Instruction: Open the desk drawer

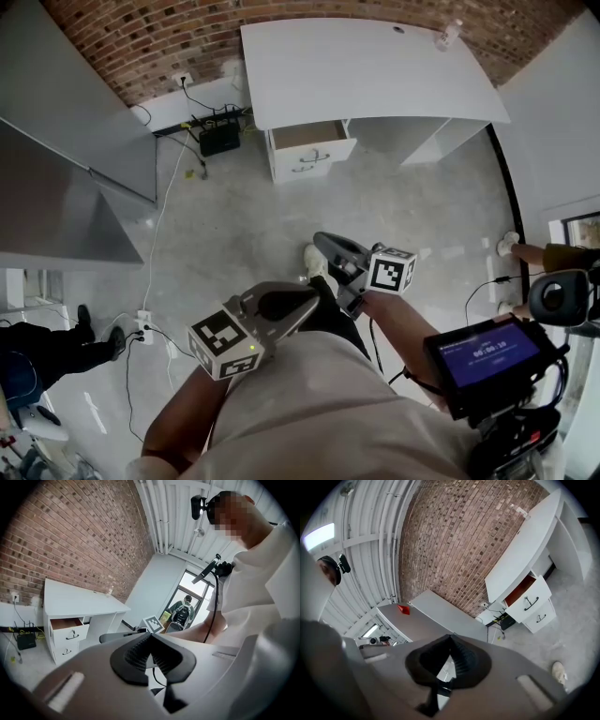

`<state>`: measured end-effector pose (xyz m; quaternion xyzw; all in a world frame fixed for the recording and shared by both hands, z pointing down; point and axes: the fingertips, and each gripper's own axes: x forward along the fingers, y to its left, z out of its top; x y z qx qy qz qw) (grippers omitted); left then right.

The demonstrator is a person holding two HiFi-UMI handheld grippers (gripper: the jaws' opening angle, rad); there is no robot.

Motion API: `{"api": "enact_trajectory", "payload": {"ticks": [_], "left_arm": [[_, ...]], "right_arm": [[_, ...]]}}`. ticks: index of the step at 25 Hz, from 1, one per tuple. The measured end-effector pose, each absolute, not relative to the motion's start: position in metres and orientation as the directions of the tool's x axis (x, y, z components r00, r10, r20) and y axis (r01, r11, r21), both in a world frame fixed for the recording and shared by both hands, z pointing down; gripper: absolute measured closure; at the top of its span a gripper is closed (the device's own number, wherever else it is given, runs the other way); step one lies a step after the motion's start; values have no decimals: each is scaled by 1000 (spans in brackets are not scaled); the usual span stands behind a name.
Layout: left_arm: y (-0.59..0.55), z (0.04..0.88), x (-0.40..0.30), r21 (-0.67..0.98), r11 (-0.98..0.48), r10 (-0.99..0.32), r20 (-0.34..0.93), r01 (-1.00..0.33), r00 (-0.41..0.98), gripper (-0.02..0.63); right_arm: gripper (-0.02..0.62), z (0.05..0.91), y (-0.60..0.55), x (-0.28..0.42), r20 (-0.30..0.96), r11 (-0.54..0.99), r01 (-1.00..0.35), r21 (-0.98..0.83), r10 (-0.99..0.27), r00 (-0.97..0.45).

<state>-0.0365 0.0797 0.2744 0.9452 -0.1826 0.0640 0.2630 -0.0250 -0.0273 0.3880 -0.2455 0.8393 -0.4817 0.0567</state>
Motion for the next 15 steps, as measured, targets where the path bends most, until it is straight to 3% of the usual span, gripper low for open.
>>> {"api": "enact_trajectory", "payload": {"ticks": [15], "left_arm": [[82,272,-37,474,-797,-311,211,-375,927,600]], "right_arm": [[592,376,-18,-34,126,469,-355,-809,-451,-884]]}}
